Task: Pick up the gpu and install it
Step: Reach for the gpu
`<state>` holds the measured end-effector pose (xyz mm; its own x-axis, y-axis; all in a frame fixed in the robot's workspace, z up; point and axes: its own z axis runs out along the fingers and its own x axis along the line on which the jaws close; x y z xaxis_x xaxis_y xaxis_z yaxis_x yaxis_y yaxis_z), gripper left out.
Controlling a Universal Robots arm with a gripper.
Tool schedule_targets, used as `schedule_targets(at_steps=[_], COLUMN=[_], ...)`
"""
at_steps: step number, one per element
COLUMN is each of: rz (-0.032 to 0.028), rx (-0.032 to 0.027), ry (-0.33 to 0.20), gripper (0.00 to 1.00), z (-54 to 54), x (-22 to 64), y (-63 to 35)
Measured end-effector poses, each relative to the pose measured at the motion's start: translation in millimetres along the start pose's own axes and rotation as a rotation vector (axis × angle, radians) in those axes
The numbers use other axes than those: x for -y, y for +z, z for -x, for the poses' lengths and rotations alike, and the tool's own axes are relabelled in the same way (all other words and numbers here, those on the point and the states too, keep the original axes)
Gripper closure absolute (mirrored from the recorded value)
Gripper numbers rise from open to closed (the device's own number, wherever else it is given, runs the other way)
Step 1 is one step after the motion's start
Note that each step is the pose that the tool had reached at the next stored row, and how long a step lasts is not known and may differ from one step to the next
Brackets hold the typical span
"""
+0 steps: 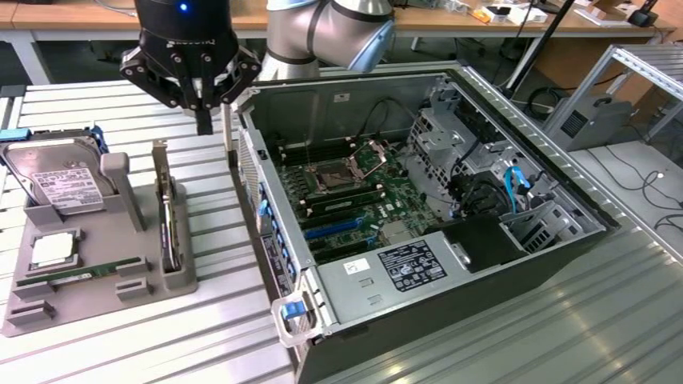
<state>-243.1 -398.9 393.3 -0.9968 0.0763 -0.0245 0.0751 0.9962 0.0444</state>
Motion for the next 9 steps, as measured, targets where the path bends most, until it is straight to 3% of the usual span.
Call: schedule_targets(at_steps=[9], rz=[0.0], rx=[0.0], ry=[0.0], gripper=[0.89], z=[-11.7], x=[0.9], y=[-0.4])
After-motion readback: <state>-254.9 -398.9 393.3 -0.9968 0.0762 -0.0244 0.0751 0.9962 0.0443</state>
